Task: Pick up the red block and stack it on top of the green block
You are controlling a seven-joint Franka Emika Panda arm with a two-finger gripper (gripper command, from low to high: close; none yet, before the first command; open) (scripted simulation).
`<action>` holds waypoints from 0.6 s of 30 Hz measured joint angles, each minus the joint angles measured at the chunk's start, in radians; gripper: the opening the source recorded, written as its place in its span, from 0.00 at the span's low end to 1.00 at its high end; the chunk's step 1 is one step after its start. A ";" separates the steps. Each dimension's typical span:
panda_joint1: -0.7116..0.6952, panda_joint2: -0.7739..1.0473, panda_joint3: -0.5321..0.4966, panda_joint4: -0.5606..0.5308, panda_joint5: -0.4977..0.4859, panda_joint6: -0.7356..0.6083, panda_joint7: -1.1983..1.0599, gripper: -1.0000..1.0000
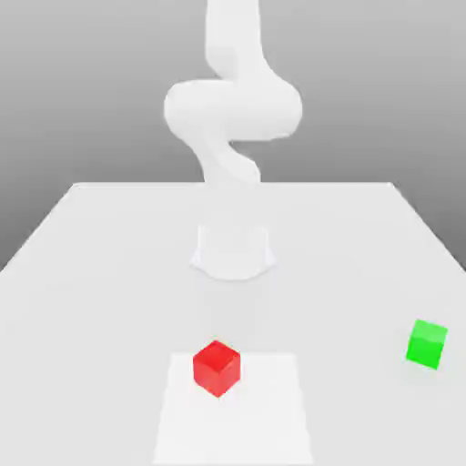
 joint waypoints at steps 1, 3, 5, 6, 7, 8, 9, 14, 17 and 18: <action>-0.017 0.036 0.016 -0.027 -0.007 0.024 0.035 0.50; -0.046 0.106 0.043 -0.078 -0.022 0.070 0.103 0.50; -0.076 0.175 0.067 -0.129 -0.033 0.115 0.169 0.50; -0.089 0.210 0.077 -0.154 -0.038 0.137 0.201 0.50; -0.103 0.244 0.086 -0.179 -0.043 0.160 0.234 0.50; -0.114 0.279 0.093 -0.205 -0.048 0.183 0.266 0.50; -0.126 0.315 0.100 -0.230 -0.052 0.205 0.298 0.50; -0.169 0.504 0.116 -0.366 -0.049 0.330 0.452 0.50; -0.173 0.637 0.112 -0.459 0.005 0.422 0.524 0.50; -0.174 0.672 0.111 -0.473 0.016 0.449 0.536 0.50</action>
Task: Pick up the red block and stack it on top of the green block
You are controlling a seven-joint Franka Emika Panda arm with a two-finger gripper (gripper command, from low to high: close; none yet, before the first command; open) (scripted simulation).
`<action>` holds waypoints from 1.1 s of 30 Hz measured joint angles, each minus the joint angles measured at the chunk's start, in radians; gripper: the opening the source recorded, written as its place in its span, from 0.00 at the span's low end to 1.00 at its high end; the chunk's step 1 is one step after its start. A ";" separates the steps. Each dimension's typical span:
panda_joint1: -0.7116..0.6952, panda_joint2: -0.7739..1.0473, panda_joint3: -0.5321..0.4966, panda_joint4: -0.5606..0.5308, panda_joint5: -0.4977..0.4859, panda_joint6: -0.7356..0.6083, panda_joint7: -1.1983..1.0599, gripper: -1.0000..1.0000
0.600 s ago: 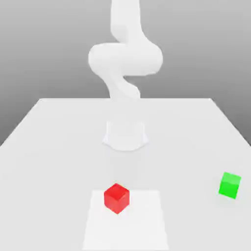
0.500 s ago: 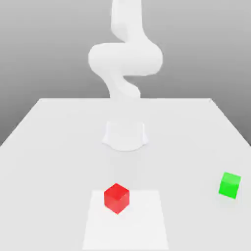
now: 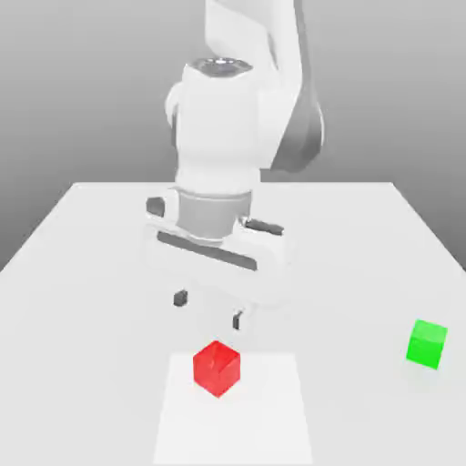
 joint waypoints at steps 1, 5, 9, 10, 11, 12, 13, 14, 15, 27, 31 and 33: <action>0.000 0.029 -0.001 -0.004 0.001 0.023 0.010 0.50; 0.004 0.133 -0.017 0.004 -0.038 0.110 0.049 0.50; 0.039 0.237 -0.066 0.017 -0.095 0.198 0.090 0.50; 0.052 0.264 -0.082 0.019 -0.106 0.221 0.097 0.50; 0.059 0.278 -0.091 0.020 -0.111 0.232 0.100 0.00; 0.059 0.278 -0.091 0.020 -0.111 0.232 0.100 0.00; 0.059 0.278 -0.091 0.020 -0.111 0.233 0.101 0.00; 0.059 0.278 -0.090 0.020 -0.112 0.233 0.101 0.00; 0.059 0.278 -0.090 0.020 -0.112 0.234 0.102 0.00; 0.034 0.060 -0.035 -0.009 -0.002 0.049 0.022 0.00; 0.107 0.020 0.004 0.002 0.012 -0.006 0.095 0.00; 0.159 0.022 0.038 0.021 0.013 -0.023 0.173 0.00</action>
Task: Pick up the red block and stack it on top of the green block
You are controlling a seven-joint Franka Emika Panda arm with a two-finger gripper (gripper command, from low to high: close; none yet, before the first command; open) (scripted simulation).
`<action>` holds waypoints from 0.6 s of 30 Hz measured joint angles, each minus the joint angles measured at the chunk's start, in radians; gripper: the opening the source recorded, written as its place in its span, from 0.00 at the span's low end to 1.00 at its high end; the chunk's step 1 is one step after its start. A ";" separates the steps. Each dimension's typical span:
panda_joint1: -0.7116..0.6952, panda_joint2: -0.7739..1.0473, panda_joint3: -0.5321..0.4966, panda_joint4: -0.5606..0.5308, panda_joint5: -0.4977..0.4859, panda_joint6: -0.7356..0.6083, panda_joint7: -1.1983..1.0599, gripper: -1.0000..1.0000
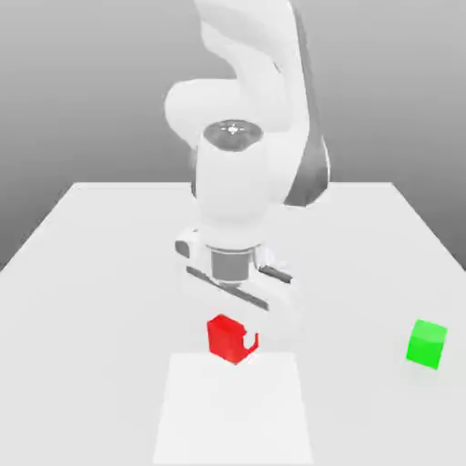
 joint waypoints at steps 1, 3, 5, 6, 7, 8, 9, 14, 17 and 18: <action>0.028 0.002 0.015 0.010 -0.001 -0.008 0.041 0.00; 0.085 0.006 0.042 0.030 -0.002 -0.025 0.124 0.00; 0.137 0.010 0.074 0.050 -0.003 -0.041 0.206 0.00; 0.165 0.012 0.088 0.060 -0.004 -0.049 0.248 0.00; 0.194 0.014 0.102 0.070 -0.004 -0.057 0.290 0.00; 0.222 0.016 0.116 0.080 -0.005 -0.065 0.332 0.00; 0.250 0.018 0.130 0.090 -0.006 -0.073 0.373 0.00; 0.386 0.026 0.203 0.140 -0.009 -0.114 0.581 0.00; 0.475 0.033 0.237 0.167 -0.014 -0.131 0.693 0.00; 0.518 0.042 0.232 0.172 -0.021 -0.126 0.711 0.00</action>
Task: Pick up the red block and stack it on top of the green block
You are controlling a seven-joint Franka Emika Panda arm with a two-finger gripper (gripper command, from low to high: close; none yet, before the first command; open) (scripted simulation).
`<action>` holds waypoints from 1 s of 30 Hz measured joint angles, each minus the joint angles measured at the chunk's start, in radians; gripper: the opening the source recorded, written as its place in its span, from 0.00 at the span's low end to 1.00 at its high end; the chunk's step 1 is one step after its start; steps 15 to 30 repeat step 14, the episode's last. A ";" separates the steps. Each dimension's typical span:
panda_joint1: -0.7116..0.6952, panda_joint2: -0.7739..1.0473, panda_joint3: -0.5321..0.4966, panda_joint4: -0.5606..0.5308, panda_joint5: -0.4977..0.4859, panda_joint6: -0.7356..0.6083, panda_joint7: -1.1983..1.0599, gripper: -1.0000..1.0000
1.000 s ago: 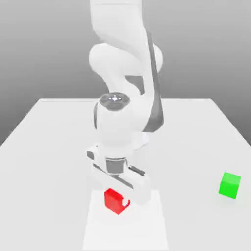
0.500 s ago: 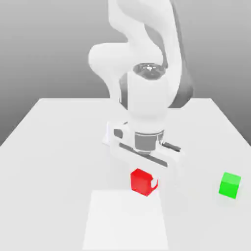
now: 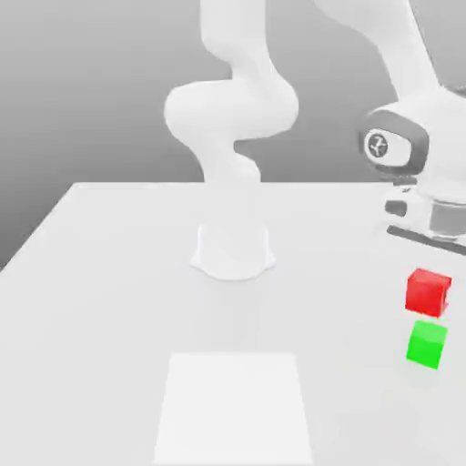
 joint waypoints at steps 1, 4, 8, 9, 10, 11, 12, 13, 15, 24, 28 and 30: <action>0.034 0.011 -0.015 0.004 -0.009 0.008 0.013 0.00; -0.008 0.052 -0.057 0.010 -0.044 0.046 0.044 0.00; 0.002 0.122 -0.079 0.014 -0.109 0.107 0.092 0.00; 0.007 0.142 -0.087 0.014 -0.128 0.123 0.106 0.00; 0.014 0.162 -0.098 0.014 -0.148 0.140 0.120 0.00; 0.023 0.183 -0.110 0.014 -0.169 0.157 0.135 0.00; 0.031 0.197 -0.120 0.014 -0.181 0.169 0.144 1.00; 0.031 0.197 -0.120 0.014 -0.181 0.169 0.144 1.00; 0.031 0.197 -0.120 0.014 -0.181 0.169 0.144 1.00; 0.031 0.197 -0.120 0.014 -0.181 0.169 0.144 1.00; 0.031 0.197 -0.120 0.014 -0.181 0.169 0.144 1.00; 0.031 0.197 -0.120 0.014 -0.181 0.169 0.144 1.00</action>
